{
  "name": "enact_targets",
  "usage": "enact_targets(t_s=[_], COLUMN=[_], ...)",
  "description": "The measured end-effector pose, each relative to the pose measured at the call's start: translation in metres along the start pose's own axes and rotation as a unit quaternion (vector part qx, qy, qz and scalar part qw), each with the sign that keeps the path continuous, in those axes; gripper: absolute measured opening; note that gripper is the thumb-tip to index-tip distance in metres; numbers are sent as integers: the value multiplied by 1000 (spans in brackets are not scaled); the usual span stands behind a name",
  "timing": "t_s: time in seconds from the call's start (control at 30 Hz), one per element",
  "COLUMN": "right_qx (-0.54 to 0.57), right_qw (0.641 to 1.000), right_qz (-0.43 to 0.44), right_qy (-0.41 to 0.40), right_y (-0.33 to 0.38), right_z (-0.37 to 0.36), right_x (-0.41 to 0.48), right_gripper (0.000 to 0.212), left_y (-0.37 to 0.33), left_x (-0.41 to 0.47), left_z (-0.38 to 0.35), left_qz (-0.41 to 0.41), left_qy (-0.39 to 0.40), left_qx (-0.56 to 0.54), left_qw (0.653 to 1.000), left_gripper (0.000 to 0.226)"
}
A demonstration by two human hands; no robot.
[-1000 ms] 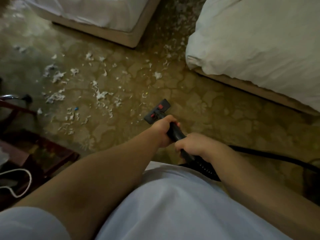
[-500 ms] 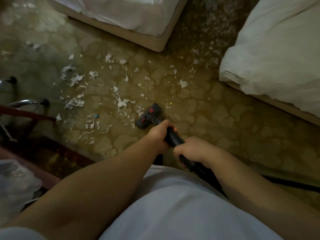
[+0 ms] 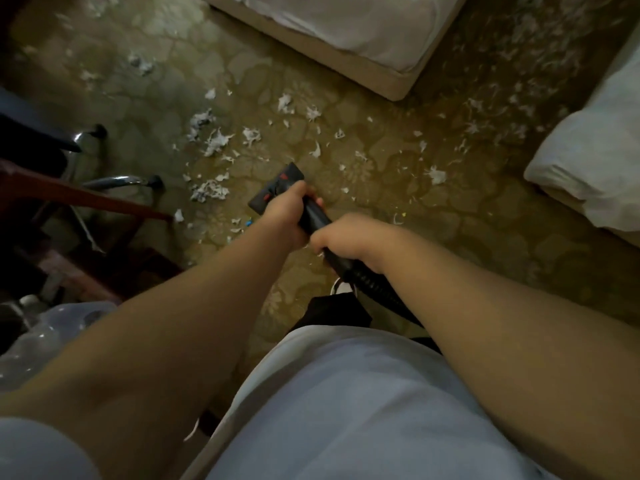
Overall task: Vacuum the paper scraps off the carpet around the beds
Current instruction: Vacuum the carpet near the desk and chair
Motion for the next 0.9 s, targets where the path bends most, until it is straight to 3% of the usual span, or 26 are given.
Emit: enact_targets(t_s=[0.17,0.33,0.47,0.6,0.9], right_qx=[63,152,185,206,250], right_qw=[997,987,979,976,967], right_qz=[23,1,-24,-33,-57], right_qy=[23,43,78,62,5], right_y=[41,22,-27,-92,-236], right_z=[-9,-1,19,53,153], right_x=[11,7,-11,-43,-130], right_gripper=[26,40,34,5,6], left_y=[-44,-38,3,64,211], left_x=[6,-7,-24,-42,-95], left_z=[7,-19,-52,-95,-220], left_qz=[-44,-62,-46,-9,42], left_qy=[15,31,39,75,119], left_qx=[-5,56,99,100,145], left_qw=[999,996,993,992,981], left_gripper=[10,10,9,9,10])
Point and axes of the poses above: each hand's wrist, its own x-axis towards the middle knuckle, its own z-axis out of the back of the hand, y = z × x, the point moved 1 cm from there along x, towards the middle knuckle, and after that the axes turned 2 degrees about -z, right-handed, at the moved point
